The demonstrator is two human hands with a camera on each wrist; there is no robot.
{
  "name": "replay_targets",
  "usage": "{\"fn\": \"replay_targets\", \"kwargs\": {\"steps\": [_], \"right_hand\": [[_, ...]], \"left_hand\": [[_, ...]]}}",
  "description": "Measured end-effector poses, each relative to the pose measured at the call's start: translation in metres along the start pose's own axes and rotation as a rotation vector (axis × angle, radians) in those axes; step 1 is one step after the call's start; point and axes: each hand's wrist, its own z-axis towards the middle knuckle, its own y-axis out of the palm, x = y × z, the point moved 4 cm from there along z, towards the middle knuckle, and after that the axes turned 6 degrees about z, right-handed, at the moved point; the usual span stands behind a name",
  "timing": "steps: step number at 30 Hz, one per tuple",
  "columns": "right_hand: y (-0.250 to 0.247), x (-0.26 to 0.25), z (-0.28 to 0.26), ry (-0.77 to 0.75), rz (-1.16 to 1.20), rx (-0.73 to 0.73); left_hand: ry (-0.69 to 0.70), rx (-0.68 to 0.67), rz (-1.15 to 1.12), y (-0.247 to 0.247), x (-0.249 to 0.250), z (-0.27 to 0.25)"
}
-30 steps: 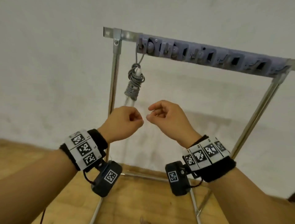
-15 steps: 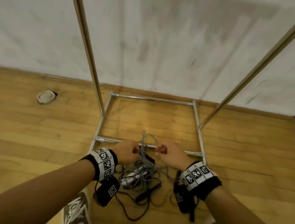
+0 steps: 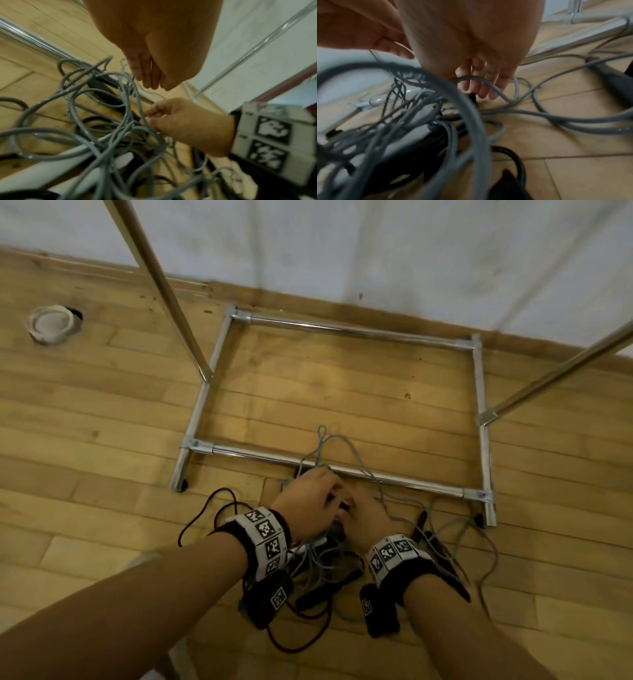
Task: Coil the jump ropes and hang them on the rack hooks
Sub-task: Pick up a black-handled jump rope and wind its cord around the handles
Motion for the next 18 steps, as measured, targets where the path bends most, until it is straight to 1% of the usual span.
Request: {"fn": "replay_targets", "kwargs": {"steps": [1,3,4,5,6,8,11,14,18], "right_hand": [[0.003,0.001,0.004,-0.011,0.000,-0.008],[0.009,0.005,0.010,-0.045,0.012,0.011],[0.011,0.007,0.012,-0.054,0.000,0.022],[0.013,0.010,0.015,-0.050,-0.026,0.025],[0.014,0.012,0.017,-0.038,-0.061,0.023],[0.015,0.014,0.020,-0.002,-0.133,0.023],[0.015,0.012,0.019,-0.019,-0.236,0.013],[0.011,0.011,0.010,-0.089,-0.263,0.045],[-0.016,0.008,-0.016,-0.262,-0.290,0.183]], "left_hand": [[0.011,-0.079,0.029,0.005,0.001,0.009],[0.004,-0.279,0.132,0.018,-0.001,0.022],[0.000,-0.350,0.201,0.024,-0.005,0.026],[0.000,-0.390,0.271,0.028,-0.010,0.029],[0.007,-0.400,0.336,0.030,-0.014,0.031],[0.027,-0.367,0.448,0.034,-0.021,0.035],[-0.007,-0.333,0.572,0.038,-0.033,0.034],[-0.054,-0.318,0.607,0.041,-0.043,0.030],[-0.029,-0.327,0.540,0.036,-0.041,0.024]]}}
